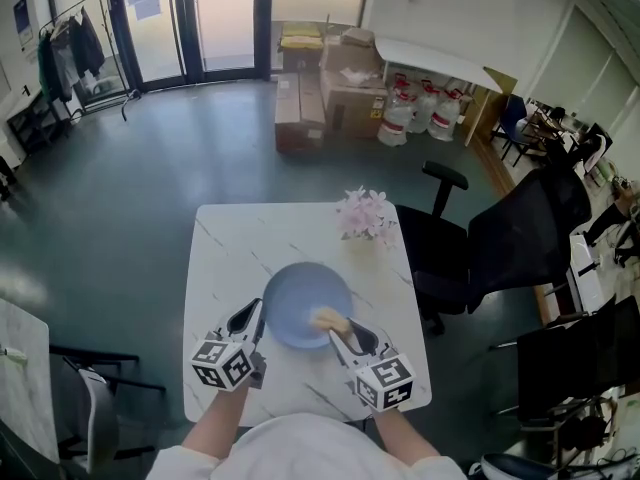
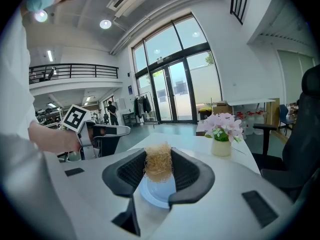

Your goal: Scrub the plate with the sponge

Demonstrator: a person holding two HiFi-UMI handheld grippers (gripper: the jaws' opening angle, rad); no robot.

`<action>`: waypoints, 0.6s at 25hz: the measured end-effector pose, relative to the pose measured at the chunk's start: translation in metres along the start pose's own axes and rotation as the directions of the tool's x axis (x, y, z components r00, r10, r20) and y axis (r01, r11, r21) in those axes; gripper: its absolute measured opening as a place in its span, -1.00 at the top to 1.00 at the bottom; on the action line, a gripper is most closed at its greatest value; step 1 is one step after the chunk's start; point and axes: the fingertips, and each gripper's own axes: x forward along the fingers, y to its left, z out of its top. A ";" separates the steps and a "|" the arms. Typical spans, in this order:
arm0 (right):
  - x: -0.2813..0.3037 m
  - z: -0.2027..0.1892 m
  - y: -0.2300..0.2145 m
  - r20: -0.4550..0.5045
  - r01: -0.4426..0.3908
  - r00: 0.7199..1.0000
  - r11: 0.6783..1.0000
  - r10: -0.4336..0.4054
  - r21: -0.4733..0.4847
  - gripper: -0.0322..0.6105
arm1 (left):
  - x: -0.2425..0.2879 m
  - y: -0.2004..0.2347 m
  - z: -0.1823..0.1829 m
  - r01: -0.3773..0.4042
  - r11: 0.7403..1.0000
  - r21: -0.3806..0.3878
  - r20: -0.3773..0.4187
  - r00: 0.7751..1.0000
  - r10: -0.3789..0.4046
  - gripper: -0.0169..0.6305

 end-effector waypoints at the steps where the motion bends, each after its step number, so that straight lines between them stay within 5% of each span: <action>1: 0.000 0.001 -0.001 0.003 0.003 1.000 1.000 -0.003 0.001 0.43 | -0.003 -0.003 0.001 0.007 1.000 0.010 0.006 1.000 -0.007 0.82; 15: -0.003 0.005 -0.003 0.038 0.024 0.999 1.000 -0.025 0.018 0.43 | -0.028 -0.035 0.012 0.013 0.975 0.220 -0.013 1.000 -0.011 0.82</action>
